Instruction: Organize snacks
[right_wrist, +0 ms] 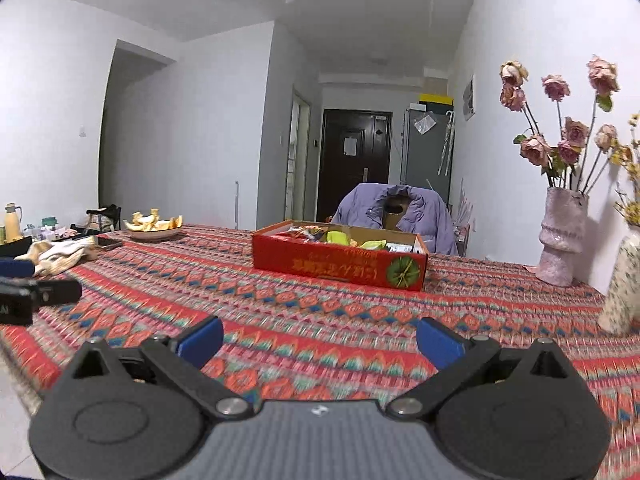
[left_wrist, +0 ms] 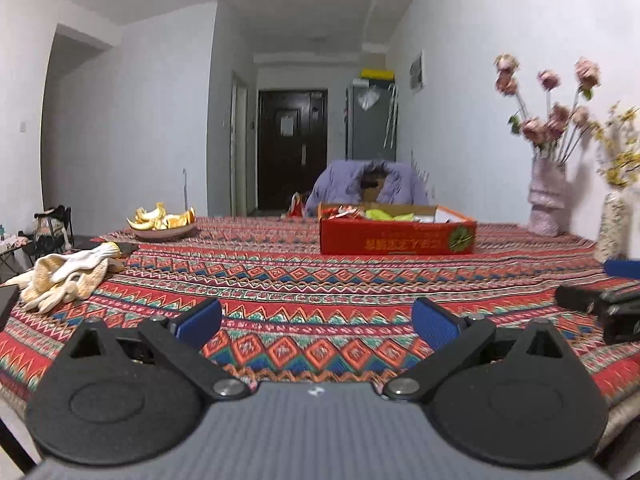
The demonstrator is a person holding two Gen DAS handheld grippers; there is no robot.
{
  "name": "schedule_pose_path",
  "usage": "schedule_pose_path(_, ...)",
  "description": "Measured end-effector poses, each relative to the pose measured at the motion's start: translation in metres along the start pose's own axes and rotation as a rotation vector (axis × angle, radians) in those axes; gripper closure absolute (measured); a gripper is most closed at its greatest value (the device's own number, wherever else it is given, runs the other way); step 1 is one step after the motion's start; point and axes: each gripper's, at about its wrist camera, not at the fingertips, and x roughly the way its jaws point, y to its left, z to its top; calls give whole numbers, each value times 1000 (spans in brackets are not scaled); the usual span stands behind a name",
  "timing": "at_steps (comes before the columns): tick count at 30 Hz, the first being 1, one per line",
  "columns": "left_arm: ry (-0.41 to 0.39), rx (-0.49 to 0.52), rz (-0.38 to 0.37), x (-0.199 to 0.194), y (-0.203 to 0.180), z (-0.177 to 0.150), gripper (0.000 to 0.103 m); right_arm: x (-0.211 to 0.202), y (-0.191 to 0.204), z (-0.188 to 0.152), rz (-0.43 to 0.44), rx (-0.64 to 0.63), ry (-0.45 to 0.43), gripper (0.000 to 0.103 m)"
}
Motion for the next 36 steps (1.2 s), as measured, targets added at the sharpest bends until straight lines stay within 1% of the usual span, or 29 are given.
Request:
schedule_pose_path(1, -9, 3, -14, -10, -1, -7, 0, -9, 5, -6, -4, -8, 0, 0)
schedule_pose_path(3, 8, 18, -20, -21, -3, -20, 0, -24, 15, -20, -20, -29, -5, 0)
schedule_pose_path(6, 8, 61, 14, -34, -8, -37, 0, -46, 25, -37, -61, 9, -13, 0)
schedule_pose_path(8, -17, 81, 27, -37, -12, -38, 0, -61, 31, -47, -57, 56, -26, 0)
schedule_pose_path(9, -25, 83, 19, -38, -12, -37, 0, -66, 33, -50, -53, 67, -20, 0)
schedule_pose_path(11, -34, 86, 11, -41, -8, -34, 0, -73, 37, -55, -52, 65, -17, 0)
schedule_pose_path(12, -41, 87, 30, -42, -8, -32, 0, -75, 39, -57, -54, 57, -19, 0)
schedule_pose_path(14, -49, 85, 62, -44, -7, -31, 0, -76, 40, -55, -54, 36, -22, 0)
schedule_pose_path(17, -38, 66, 41, -45, -6, -31, 0, -75, 38, -52, -60, 28, -39, 0)
schedule_pose_path(22, -23, 71, 24, -43, -8, -33, 0, -71, 35, -49, -44, 45, -32, 0)
schedule_pose_path(27, -13, 49, 6, -44, -6, -32, 0, -71, 35, -48, -34, 40, -32, 0)
schedule_pose_path(36, -13, 69, -7, -45, -9, -34, 0, -69, 30, -50, -44, 65, -19, 0)
